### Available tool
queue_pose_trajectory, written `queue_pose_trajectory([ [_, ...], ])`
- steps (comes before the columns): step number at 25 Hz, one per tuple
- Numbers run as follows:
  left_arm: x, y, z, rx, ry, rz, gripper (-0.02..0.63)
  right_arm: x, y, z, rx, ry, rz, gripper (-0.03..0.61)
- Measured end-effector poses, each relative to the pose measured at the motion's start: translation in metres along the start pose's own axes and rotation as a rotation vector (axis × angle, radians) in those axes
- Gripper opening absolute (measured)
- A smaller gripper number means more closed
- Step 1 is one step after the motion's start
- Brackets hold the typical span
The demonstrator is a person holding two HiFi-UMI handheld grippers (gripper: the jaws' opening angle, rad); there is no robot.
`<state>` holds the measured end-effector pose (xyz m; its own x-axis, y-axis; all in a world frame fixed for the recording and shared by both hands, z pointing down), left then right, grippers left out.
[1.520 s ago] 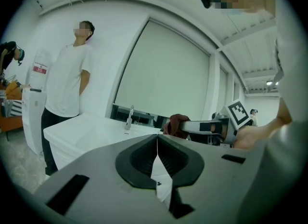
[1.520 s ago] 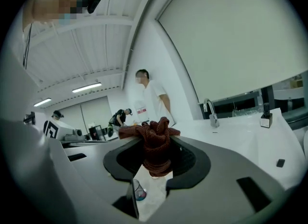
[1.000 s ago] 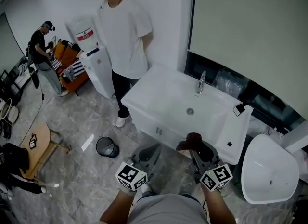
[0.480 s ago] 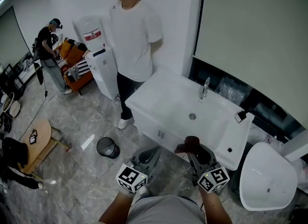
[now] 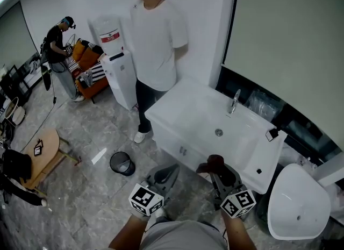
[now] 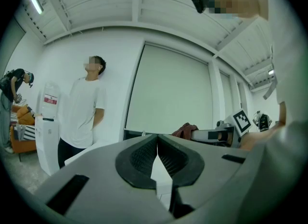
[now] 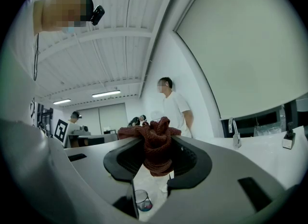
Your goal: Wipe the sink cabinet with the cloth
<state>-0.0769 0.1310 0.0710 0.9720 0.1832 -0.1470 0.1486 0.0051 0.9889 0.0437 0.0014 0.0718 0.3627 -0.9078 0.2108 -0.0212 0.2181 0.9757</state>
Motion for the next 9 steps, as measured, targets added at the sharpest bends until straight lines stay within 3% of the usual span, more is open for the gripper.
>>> queue_pose_trajectory([
  [9, -0.01, 0.002, -0.014, 0.003, -0.01, -0.005, 0.011, -0.009, 0.004, 0.005, 0.001, 0.003, 0.005, 0.137],
])
Point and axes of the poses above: the fingertips, and each gripper's own axes: z forward along the fingers, x to its right, y out of its underside, the point moved 3 cm from there along -z, backward along the fingers, and after that the axes turned 12 degrees about y, right-handed, at the moved point
